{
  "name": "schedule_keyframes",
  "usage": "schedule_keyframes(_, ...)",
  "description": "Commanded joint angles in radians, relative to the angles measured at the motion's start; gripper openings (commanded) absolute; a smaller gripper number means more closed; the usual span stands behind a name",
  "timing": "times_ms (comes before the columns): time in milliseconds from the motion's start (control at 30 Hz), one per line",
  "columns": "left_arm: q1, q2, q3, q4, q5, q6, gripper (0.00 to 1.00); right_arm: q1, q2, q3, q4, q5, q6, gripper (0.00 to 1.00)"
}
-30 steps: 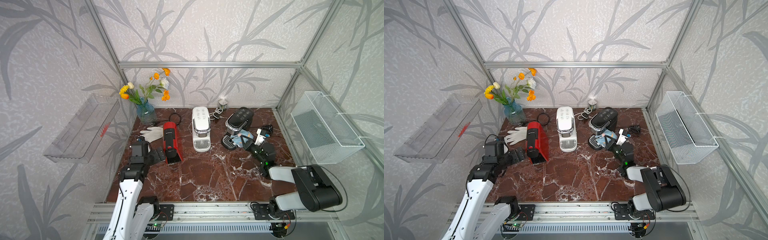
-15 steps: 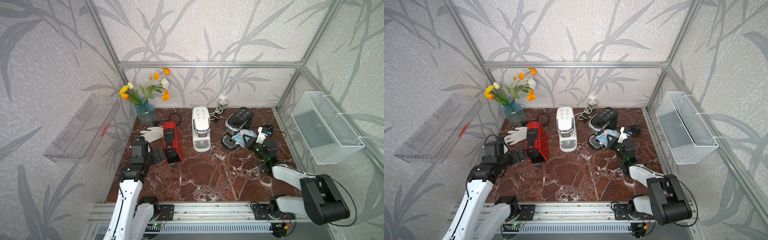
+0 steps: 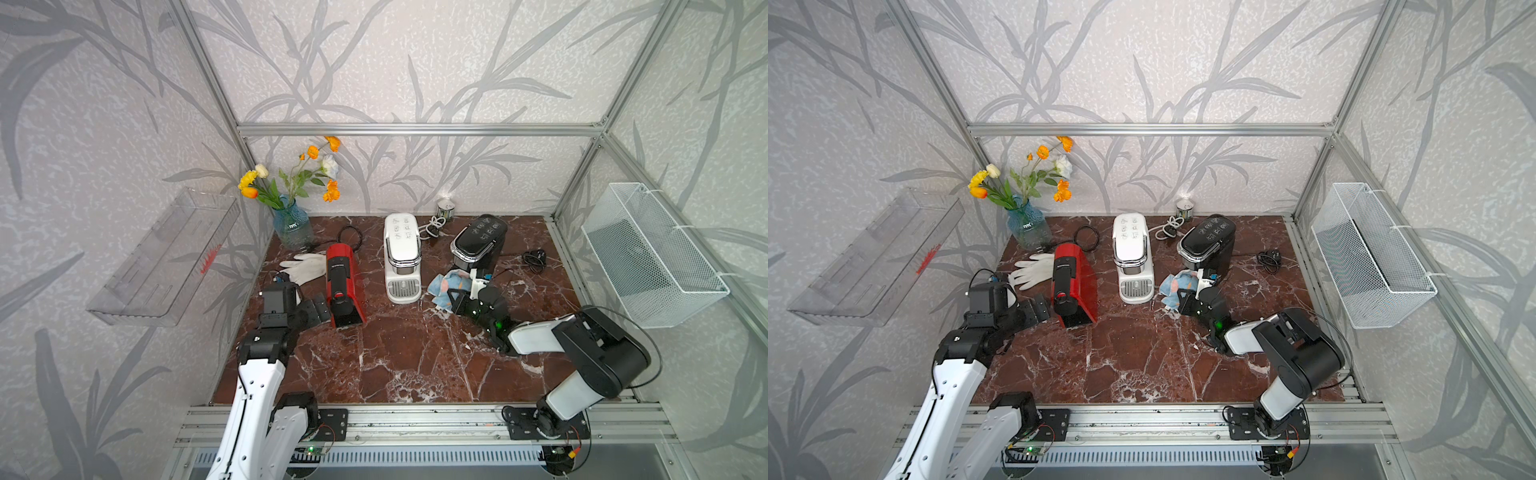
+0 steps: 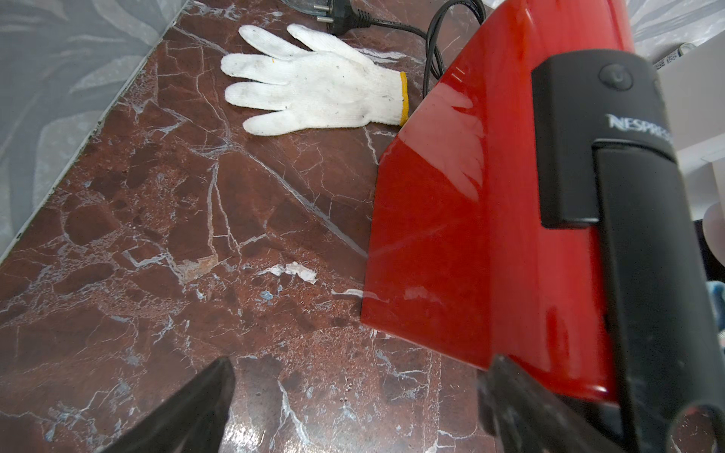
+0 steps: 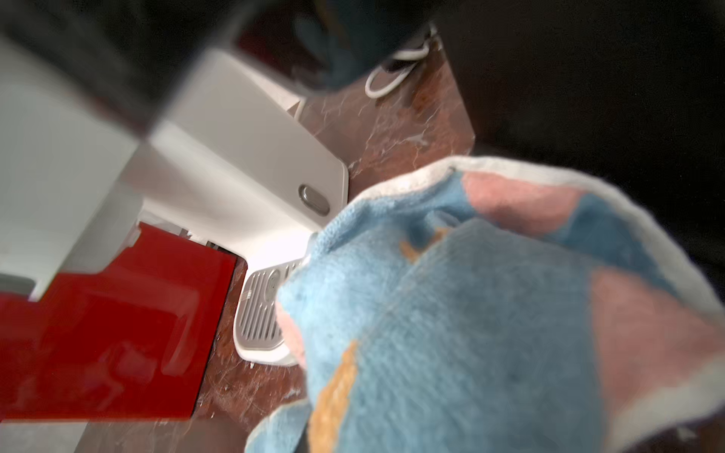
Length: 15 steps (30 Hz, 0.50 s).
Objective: Wipe the surface of a coffee machine
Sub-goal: Wipe the dirt from the surface of the coffee machine.
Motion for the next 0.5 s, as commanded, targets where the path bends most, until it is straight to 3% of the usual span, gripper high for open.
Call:
schedule_keyframes(0, -0.013, -0.003, -0.007, 0.037, 0.039, 0.003, 0.99, 0.022, 0.102, 0.031, 0.205, 0.120, 0.036, 0.03)
schedule_keyframes(167, -0.013, -0.001, -0.006, 0.034, 0.035, 0.003, 1.00, 0.054, 0.191, 0.092, 0.203, 0.189, 0.068, 0.02)
schedule_keyframes(300, -0.014, -0.001, -0.006, 0.033, 0.035, 0.002, 1.00, 0.066, 0.180, 0.047, 0.170, 0.308, 0.101, 0.02)
schedule_keyframes(467, -0.014, 0.003, -0.008, 0.035, 0.037, 0.003, 1.00, -0.021, 0.136, -0.040, 0.124, 0.328, 0.127, 0.02)
